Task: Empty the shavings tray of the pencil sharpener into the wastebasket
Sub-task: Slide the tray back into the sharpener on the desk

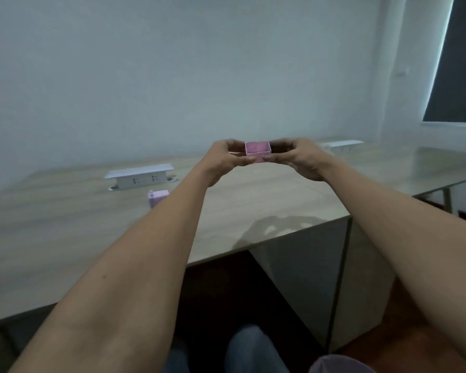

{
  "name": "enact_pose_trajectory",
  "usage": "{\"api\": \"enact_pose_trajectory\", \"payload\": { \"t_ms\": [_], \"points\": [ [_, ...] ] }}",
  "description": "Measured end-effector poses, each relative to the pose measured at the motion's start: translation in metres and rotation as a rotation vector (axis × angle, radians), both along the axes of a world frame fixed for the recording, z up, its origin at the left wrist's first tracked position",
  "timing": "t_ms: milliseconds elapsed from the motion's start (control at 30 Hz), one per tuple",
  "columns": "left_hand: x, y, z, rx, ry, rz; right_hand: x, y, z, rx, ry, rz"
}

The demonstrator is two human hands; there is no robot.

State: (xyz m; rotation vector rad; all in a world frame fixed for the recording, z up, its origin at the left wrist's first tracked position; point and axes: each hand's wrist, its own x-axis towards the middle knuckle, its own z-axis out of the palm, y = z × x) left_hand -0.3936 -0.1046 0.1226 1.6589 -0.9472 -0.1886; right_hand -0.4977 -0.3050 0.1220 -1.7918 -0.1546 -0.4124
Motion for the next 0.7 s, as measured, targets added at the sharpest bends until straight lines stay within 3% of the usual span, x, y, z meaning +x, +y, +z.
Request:
{"api": "enact_pose_trajectory", "payload": {
  "t_ms": [233, 533, 700],
  "points": [
    [0.037, 0.102, 0.013, 0.007, -0.024, 0.181, 0.076, 0.087, 0.011, -0.012, 0.007, 0.153],
    [0.088, 0.190, -0.015, 0.038, 0.035, 0.352, 0.161, 0.164, -0.017, -0.051, 0.079, 0.309],
    [0.115, 0.220, -0.037, 0.043, 0.096, 0.429, 0.194, 0.175, -0.046, -0.028, 0.129, 0.236]
  ]
}}
